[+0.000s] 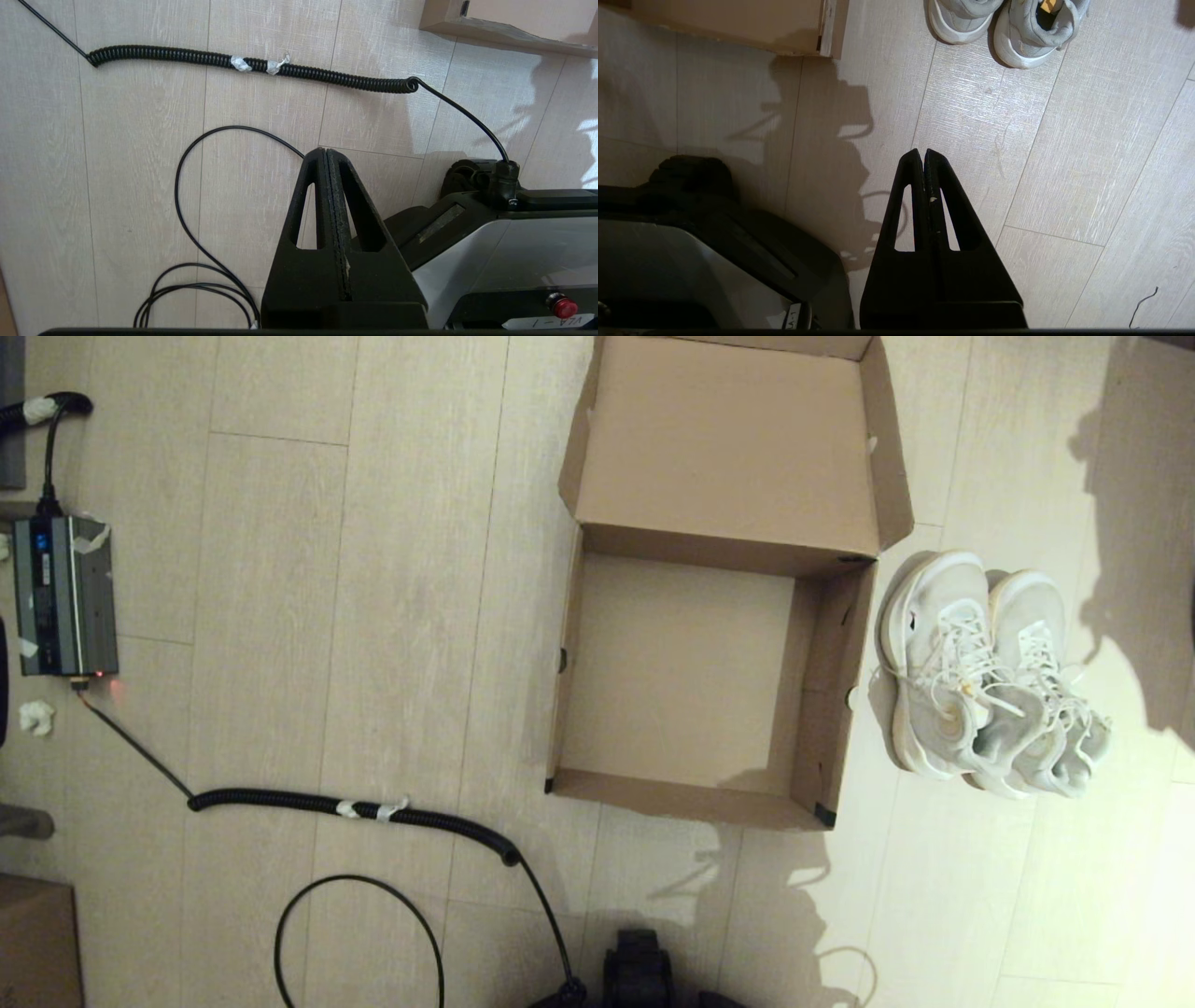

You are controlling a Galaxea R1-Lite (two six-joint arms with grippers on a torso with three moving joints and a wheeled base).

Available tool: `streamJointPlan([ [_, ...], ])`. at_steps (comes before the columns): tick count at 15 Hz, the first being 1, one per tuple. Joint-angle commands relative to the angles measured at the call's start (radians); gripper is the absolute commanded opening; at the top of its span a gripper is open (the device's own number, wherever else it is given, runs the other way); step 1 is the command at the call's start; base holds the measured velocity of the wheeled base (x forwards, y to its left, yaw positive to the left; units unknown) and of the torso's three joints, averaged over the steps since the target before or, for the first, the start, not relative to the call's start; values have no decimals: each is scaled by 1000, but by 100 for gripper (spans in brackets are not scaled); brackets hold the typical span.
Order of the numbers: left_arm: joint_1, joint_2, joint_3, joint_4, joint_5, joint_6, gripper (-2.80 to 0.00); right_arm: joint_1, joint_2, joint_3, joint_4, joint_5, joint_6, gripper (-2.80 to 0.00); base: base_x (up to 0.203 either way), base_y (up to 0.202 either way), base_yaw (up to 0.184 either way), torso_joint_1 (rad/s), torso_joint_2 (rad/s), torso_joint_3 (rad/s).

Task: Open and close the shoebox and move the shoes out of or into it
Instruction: Put the shoes into the shoe box

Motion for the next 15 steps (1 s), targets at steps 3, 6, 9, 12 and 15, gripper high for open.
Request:
streamJointPlan([
  [3, 0, 18, -3, 8, 1, 4, -280, -1, 273, -209, 48, -6, 67, -280, 0, 0, 0, 0, 0, 0],
  [6, 0, -2, 0, -2, 0, 1, -280, -2, 620, -293, 79, -8, 126, -280, 0, 0, 0, 0, 0, 0],
  [9, 0, -2, -2, 5, 0, 1, -280, -44, 964, -333, -29, -14, 147, -280, 0, 0, 0, 0, 0, 0],
  [12, 0, -2, -2, 4, 0, 1, -280, -116, 1318, -373, -273, -15, 132, -280, 0, 0, 0, 0, 0, 0],
  [15, 0, -2, -2, 1, 0, 0, -280, -229, 1557, -498, -515, -17, 62, 0, 0, 0, 0, 0, 0, 0],
])
